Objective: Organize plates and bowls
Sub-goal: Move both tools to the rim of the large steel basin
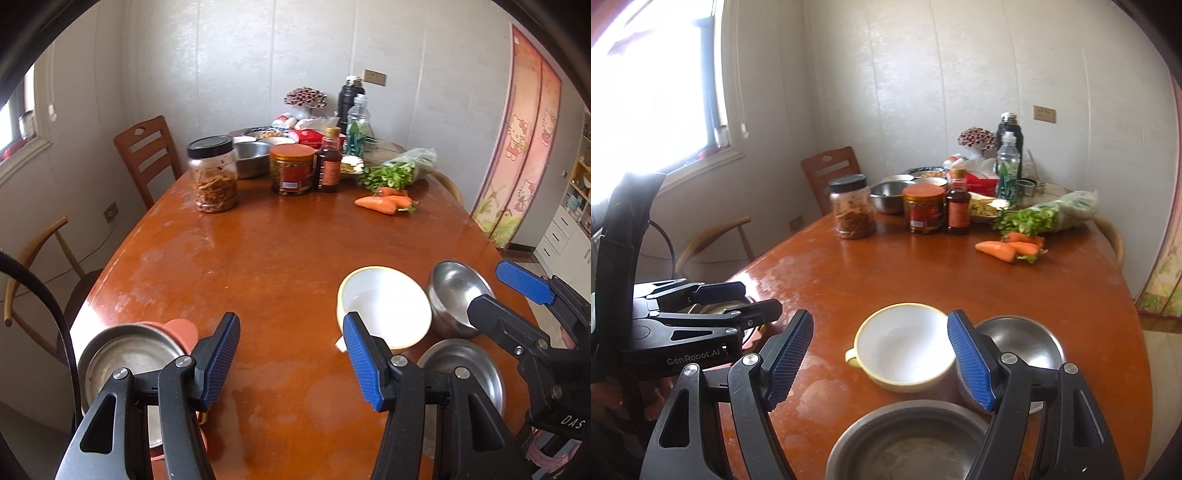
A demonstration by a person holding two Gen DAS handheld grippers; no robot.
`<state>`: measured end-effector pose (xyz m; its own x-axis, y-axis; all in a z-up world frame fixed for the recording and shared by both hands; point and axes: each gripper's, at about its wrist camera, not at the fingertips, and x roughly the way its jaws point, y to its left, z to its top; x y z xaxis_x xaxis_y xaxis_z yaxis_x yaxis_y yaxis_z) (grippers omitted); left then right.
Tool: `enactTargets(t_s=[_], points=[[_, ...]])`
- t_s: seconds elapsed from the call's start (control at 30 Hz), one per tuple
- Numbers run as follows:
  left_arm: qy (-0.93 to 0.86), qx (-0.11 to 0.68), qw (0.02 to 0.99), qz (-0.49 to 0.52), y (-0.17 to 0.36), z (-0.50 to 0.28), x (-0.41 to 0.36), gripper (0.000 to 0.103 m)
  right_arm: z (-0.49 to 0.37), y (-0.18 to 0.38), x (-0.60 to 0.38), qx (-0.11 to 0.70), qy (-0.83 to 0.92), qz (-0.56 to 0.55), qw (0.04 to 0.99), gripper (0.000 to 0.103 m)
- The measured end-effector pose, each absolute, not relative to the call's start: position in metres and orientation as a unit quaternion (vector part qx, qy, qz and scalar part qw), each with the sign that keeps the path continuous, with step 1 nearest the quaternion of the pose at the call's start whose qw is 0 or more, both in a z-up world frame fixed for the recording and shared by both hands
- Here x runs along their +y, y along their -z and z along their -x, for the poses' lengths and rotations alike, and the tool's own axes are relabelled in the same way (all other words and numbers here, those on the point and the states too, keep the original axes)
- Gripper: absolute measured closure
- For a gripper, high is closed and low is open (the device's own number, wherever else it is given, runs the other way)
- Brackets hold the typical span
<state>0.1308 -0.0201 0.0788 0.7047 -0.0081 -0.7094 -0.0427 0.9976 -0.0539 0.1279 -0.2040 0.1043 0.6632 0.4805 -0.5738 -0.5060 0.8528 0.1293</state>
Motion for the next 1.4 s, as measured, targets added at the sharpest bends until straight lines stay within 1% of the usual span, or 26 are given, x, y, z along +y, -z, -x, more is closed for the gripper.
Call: enactTargets(t_s=[0.3,0.47,0.6,0.97,1.17,1.4], points=[[0.034,0.397,0.917,0.003,-0.079,-0.141,-0.038,0.045,-0.129,-0.105,-0.218,0.303,-0.237,-0.015,0.923,0.026],[0.054,0.398,0.916,0.01,-0.073,-0.144,-0.042,0.045,-0.13,-0.102,-0.226,0.301,-0.219,-0.045,0.927,0.026],[0.075,0.401,0.913,0.007,-0.067,-0.142,-0.049,0.045,-0.125,-0.102,-0.236,0.305,-0.205,-0.046,0.929,0.026],[0.097,0.408,0.908,0.019,-0.053,-0.125,-0.066,0.045,-0.104,-0.089,-0.282,0.338,-0.136,-0.06,0.929,0.026],[0.104,0.428,0.898,0.023,-0.038,-0.118,-0.079,0.045,-0.091,-0.066,-0.298,0.372,-0.13,-0.061,0.917,0.026],[0.104,0.431,0.896,0.017,-0.031,-0.116,-0.094,0.045,-0.083,-0.051,-0.305,0.383,-0.145,-0.057,0.91,0.026]])
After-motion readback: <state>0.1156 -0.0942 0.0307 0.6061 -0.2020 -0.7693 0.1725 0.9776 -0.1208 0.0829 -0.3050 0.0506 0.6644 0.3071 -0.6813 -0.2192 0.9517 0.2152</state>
